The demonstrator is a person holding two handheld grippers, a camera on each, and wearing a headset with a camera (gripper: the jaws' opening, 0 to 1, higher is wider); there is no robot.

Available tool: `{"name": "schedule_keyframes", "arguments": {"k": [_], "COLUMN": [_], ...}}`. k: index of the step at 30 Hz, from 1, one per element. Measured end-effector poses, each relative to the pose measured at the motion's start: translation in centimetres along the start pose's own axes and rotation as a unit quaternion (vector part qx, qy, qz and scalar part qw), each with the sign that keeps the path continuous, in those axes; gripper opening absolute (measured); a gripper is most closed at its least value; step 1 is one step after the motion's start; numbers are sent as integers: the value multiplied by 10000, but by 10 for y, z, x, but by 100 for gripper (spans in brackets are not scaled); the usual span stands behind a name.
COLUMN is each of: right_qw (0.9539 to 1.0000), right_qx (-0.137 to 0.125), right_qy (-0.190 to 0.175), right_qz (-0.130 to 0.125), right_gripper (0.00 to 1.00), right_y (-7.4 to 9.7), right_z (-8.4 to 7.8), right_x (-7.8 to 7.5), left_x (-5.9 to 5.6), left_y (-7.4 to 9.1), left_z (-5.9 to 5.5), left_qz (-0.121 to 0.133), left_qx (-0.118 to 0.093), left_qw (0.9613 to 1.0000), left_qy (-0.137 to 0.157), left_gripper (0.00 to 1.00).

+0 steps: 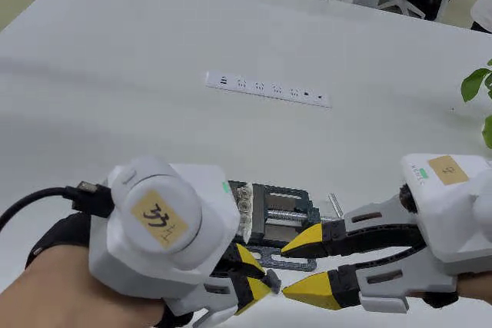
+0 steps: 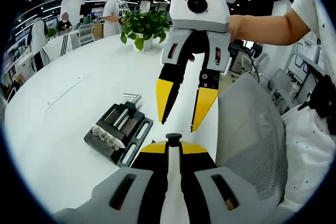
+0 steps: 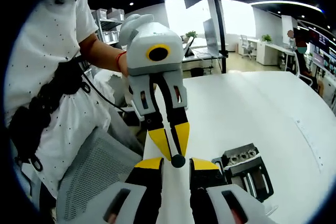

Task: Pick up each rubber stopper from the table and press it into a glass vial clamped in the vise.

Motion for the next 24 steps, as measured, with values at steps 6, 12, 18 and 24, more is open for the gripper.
{"name": "schedule_keyframes", "arguments": {"k": [6, 12, 18, 24], "right_qw": [9998, 9994, 9992, 9989], "right_qx": [93, 163, 186, 216], "right_qy": [57, 83, 107, 124], "right_qz": [152, 309, 348, 399], "right_gripper": [14, 12, 11, 8], "right_y": [-1, -2, -2, -2], "right_z": [0, 0, 0, 0], "right_x": [4, 9, 10, 11], "left_x": [-8, -9, -12, -14], "left_y": [1, 1, 2, 3], "left_z": [4, 7, 9, 10], "left_qz": [-120, -154, -208, -257], "left_qx": [70, 118, 147, 169], "left_qw": [9994, 9986, 9975, 9965], "left_qy": [-311, -491, -656, -780], "left_gripper": [4, 4, 4, 4]}}
Point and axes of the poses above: the centre of the closed fingertips' face, and the gripper's own axes: y roughly backward along the fingers, x roughly to its left, z roughly out of its top, the point moved 2 cm from there along y, roughly backward along the fingers, and after that the axes turned 1 degree about x, right-handed, at the moved point
